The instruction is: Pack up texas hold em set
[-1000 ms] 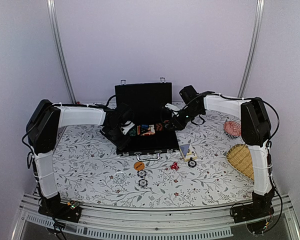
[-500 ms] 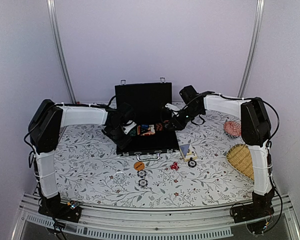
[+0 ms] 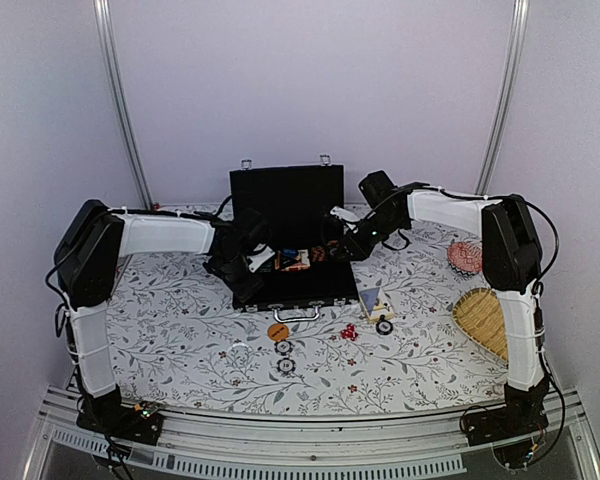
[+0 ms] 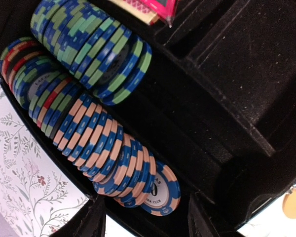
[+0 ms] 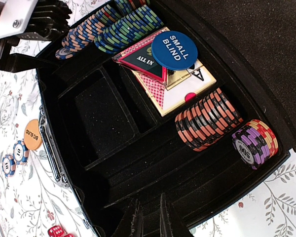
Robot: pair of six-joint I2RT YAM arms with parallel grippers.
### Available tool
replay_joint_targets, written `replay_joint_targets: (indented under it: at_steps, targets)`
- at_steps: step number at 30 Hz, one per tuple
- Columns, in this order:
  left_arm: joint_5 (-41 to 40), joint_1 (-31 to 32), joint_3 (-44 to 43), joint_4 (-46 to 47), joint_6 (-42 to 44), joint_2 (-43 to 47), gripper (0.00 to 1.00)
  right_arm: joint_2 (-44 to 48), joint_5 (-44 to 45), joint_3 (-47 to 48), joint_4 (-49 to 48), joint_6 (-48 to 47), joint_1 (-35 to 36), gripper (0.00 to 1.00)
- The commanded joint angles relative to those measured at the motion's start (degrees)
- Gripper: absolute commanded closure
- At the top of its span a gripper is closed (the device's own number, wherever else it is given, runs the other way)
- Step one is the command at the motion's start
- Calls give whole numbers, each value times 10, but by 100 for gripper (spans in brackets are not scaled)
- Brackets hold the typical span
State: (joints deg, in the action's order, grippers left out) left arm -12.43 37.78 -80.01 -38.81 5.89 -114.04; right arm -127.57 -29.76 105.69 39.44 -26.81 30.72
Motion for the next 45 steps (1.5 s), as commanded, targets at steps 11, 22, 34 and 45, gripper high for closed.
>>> replay_joint_targets:
  at_steps: [11,22,34,45]
  targets:
    - [-118,-14,-36,1,2,-10,44,17,-9,-7,-1,-1,3,84]
    - [-85,-27,-51,4,4,-35,45,14,-11,-9,2,-1,3,84]
    - [-86,-16,-39,-59,-26,33,45,32,-18,-16,16,-9,3,84]
    - [7,46,-9,-82,-84,192,43,110,-73,-65,47,-62,10,69]
